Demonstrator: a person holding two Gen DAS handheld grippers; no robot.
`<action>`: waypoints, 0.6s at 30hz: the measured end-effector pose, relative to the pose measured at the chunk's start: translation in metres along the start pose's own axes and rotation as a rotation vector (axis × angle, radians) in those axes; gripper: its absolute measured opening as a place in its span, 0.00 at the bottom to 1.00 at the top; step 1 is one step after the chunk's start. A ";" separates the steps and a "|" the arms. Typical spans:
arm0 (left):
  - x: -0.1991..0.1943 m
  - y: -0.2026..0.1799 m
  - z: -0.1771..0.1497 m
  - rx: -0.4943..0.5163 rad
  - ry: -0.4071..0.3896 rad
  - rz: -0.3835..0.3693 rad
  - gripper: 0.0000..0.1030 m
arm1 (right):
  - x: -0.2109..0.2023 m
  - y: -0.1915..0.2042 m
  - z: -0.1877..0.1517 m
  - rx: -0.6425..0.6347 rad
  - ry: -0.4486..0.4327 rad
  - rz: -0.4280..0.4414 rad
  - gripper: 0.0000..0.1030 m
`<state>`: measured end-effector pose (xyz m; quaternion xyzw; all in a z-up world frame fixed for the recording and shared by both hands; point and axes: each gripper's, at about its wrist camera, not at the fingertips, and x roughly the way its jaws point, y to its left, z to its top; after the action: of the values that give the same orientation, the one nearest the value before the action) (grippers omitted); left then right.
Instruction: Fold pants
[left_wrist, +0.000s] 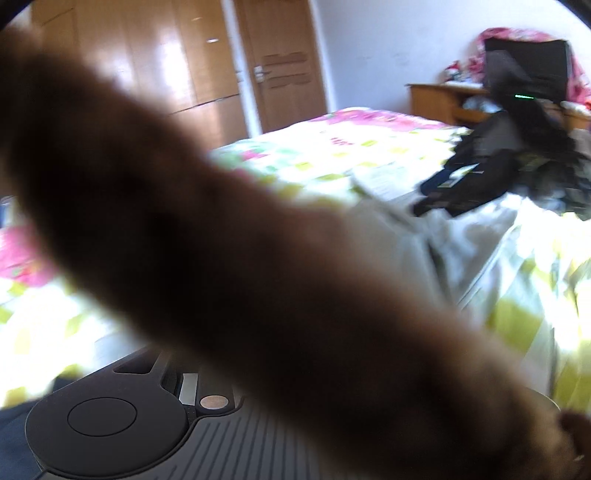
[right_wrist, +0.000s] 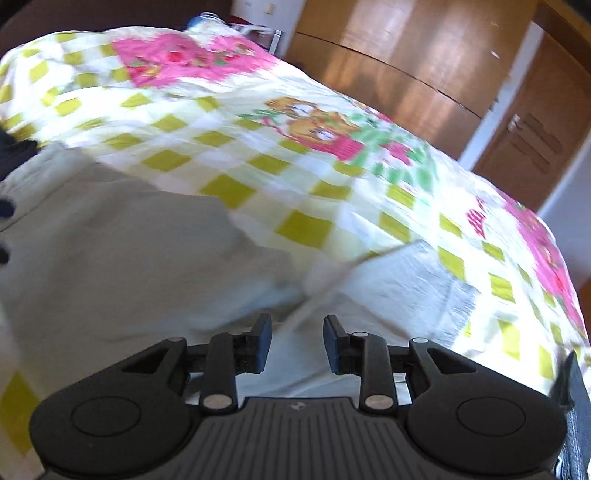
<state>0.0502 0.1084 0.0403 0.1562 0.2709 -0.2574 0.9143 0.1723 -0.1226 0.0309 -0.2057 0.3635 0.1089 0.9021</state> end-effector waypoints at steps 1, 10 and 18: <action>0.016 -0.012 0.010 0.007 -0.009 -0.042 0.35 | 0.014 -0.016 0.008 0.022 0.029 -0.007 0.43; 0.127 -0.058 0.075 -0.091 0.028 -0.293 0.39 | 0.148 -0.139 0.076 0.254 0.382 0.119 0.47; 0.157 -0.077 0.078 -0.117 0.113 -0.274 0.43 | 0.188 -0.159 0.088 0.433 0.439 0.156 0.52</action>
<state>0.1529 -0.0479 0.0012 0.0784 0.3551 -0.3543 0.8615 0.4143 -0.2159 0.0028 0.0010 0.5790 0.0508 0.8138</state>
